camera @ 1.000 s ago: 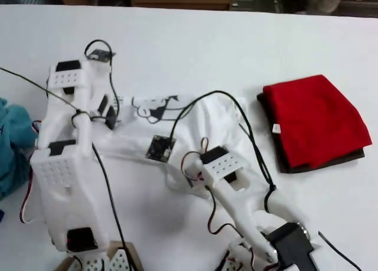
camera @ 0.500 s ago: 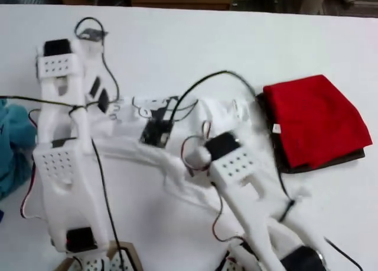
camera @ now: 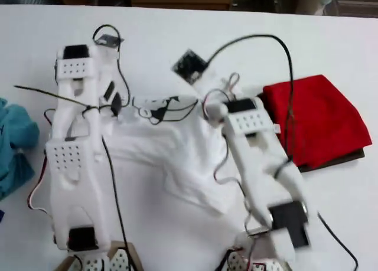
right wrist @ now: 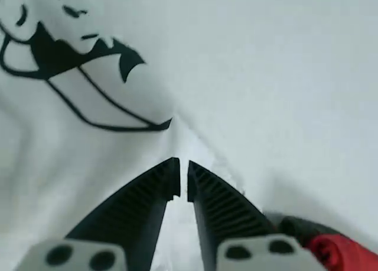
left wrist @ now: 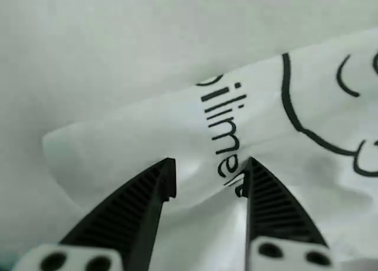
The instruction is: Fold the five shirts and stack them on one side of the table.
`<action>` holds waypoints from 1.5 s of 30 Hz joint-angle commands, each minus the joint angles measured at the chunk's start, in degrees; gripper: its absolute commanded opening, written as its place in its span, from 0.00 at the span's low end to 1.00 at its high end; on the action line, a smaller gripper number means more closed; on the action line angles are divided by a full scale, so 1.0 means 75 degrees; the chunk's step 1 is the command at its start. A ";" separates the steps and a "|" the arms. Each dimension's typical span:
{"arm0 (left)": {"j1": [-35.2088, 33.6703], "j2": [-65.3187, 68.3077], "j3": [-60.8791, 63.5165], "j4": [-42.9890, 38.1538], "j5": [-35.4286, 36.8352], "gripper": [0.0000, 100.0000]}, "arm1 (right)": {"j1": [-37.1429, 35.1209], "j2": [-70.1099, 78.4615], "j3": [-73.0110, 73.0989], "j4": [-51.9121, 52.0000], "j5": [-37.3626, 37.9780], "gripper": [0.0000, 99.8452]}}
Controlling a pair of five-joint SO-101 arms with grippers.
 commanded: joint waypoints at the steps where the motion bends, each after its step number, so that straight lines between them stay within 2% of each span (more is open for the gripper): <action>1: 0.0023 0.0047 -0.0275 -0.0352 -0.0035 0.21 | 0.0018 0.1541 -0.1864 -0.0182 -0.0152 0.02; 8: -0.0211 0.0105 -0.0264 -0.0363 -0.0504 0.21 | 0.0510 0.3956 -0.3470 0.0709 -0.0094 0.02; 14: -0.0680 0.0234 -0.0217 -0.0797 -0.0668 0.21 | 0.1201 0.4413 -0.4009 0.0897 -0.0094 0.02; 20: -0.0692 0.0785 -0.0299 -0.0985 -0.0949 0.21 | 0.1401 0.4437 -0.4021 0.0908 0.0082 0.02; 25: -0.0973 0.0949 -0.1248 -0.0926 -0.0914 0.21 | 0.1412 0.4401 -0.4044 0.1002 0.0844 0.02; 30: -0.1219 0.0938 -0.2936 -0.0469 -0.0422 0.21 | 0.1248 0.3944 -0.4607 0.1495 0.0821 0.02; 34: -0.0996 0.0938 -0.5163 0.0785 -0.0211 0.21 | 0.0885 0.2948 -0.5251 0.2573 0.0809 0.05; 37: -0.0856 0.0867 -0.5984 0.1020 -0.0188 0.21 | 0.0451 0.2069 -0.5368 0.3839 0.0797 0.18; 40: -0.0938 0.0527 -0.5621 0.1020 -0.0117 0.21 | -0.0100 0.1448 -0.5357 0.5445 0.0856 0.30; 43: -0.0926 0.0047 -0.4589 0.1020 0.0281 0.21 | -0.0850 0.1272 -0.5286 0.7121 0.0844 0.28; 45: -0.0914 -0.0375 -0.3745 0.1020 0.0551 0.21 | -0.1330 0.1190 -0.4771 0.7508 0.0797 0.25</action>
